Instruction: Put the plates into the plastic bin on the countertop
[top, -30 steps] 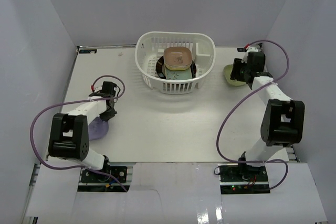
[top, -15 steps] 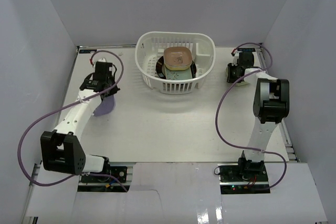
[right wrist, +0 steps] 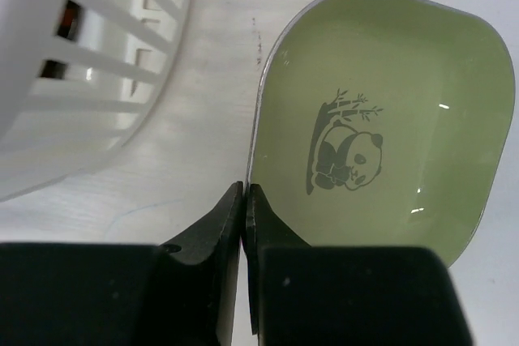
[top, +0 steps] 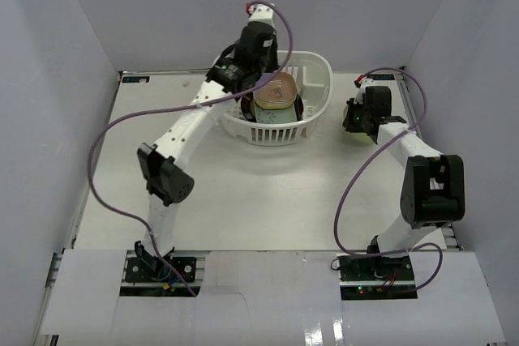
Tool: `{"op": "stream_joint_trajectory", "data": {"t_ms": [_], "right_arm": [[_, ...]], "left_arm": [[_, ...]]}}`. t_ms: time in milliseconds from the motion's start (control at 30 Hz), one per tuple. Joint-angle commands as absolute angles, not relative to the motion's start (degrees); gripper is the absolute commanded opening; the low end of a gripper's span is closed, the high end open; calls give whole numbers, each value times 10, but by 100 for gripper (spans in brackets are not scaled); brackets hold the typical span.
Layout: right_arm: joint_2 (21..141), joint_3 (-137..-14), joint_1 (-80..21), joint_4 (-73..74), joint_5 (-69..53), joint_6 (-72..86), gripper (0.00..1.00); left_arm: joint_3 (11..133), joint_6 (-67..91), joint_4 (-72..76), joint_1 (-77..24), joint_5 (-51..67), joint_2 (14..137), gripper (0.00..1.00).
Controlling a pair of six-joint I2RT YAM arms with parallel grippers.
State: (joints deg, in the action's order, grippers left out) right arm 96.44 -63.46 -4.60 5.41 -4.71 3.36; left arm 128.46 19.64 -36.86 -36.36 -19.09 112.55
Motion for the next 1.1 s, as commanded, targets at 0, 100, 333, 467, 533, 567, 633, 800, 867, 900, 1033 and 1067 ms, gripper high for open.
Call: {"op": "stream_joint_trajectory", "data": {"t_ms": [0,100,333,467,533,567,633,800,867,900,1033,1067], "right_arm": [[888,-614,-61,24,-44,69,8],[825,-595,-72,20,-50,83,8],[770,-573,-108,19,-48,91,8],[751,-568,-109,18,-33,94,8],[743,-572,-111,15,-33,102,8],[740,-572,-111,14,-31,104,8],[733,-577,-112,14,-28,106,8],[726,-586,-114,21,-24,105,8],[722,-595,-114,28,-16,102,8],[722,-600,-115,32,-12,100,8],[715,-624,-114,34,-4,91,8],[715,-629,-115,32,-9,91,8]], "left_arm": [[1403,154,-410,-389,-233,1244,0],[1422,128,-367,-395,-235,1293,0],[1428,62,-245,-400,-204,1345,0],[1383,51,-238,-401,-185,1345,0],[1375,53,-230,-401,-181,1348,6],[1376,54,-229,-401,-181,1351,10],[1374,59,-212,-401,-175,1350,18],[1374,57,-192,-401,-158,1357,33],[1369,56,-193,-401,-161,1357,51],[1368,57,-199,-401,-163,1351,58],[1361,54,-192,-401,-185,1301,91],[1361,49,-192,-401,-195,1288,96]]}}
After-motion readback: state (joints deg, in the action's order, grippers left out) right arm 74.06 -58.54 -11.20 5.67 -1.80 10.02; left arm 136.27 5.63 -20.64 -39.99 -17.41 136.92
